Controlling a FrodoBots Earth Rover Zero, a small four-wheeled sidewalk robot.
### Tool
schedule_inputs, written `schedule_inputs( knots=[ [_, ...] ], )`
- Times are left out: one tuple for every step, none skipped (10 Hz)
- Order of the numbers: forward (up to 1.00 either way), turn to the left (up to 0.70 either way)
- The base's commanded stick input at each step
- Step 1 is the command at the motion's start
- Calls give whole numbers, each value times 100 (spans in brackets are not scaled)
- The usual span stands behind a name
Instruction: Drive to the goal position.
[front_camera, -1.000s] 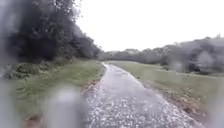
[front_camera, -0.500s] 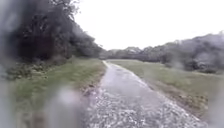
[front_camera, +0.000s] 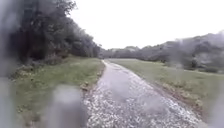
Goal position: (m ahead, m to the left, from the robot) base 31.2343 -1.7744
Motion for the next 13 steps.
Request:
schedule_inputs(
  knots=[
    [85,0],
    [85,0],
    [85,0],
    [85,0],
    [85,0],
    [85,0],
    [85,0],
    [85,0],
    [85,0],
    [85,-13],
    [85,-25],
    [85,-33],
    [85,-34]
  ],
)
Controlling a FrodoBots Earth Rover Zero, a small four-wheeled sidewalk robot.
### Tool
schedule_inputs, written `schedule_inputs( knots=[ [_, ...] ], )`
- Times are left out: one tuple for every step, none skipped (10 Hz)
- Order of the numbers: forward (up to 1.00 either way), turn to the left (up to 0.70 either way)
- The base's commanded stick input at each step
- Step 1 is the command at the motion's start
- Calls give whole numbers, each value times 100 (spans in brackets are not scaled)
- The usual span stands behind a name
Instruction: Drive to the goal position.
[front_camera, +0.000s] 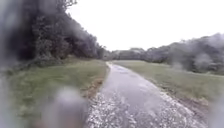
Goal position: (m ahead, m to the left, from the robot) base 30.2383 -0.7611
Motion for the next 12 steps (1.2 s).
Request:
schedule_inputs(
  knots=[
    [85,-34],
    [85,-34],
    [85,-15],
    [85,0],
    [85,0],
    [85,0],
    [85,-9],
    [85,-31],
    [85,-16],
    [85,0],
    [85,0],
    [85,0]
  ],
)
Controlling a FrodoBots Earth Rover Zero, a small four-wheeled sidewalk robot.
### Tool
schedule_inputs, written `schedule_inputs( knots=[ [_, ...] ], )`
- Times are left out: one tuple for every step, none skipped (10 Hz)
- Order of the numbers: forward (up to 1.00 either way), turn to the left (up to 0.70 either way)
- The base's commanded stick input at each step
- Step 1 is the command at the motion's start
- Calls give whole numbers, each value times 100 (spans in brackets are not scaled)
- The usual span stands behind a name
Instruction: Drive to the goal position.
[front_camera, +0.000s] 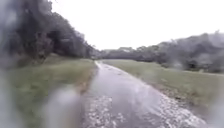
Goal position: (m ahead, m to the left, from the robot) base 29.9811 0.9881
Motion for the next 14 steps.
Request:
schedule_inputs(
  knots=[
    [85,0],
    [85,0],
    [85,0],
    [85,0],
    [85,0],
    [85,0],
    [85,0],
    [85,0],
    [85,0],
    [85,0],
    [85,0],
    [85,0],
    [85,0],
    [85,0]
  ],
)
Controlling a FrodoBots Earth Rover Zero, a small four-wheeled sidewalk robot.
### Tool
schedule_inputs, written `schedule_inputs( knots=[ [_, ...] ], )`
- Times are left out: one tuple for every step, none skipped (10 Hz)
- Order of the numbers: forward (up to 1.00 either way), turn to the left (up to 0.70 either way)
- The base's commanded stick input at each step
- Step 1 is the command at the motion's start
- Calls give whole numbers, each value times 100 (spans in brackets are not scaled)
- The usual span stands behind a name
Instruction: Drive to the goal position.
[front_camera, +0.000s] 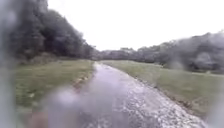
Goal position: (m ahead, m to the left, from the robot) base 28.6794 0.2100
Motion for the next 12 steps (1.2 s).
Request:
schedule_inputs(
  knots=[
    [85,0],
    [85,0],
    [85,0],
    [85,0],
    [85,0],
    [85,0],
    [85,0],
    [85,0],
    [85,0],
    [85,0],
    [85,0],
    [85,0]
  ],
)
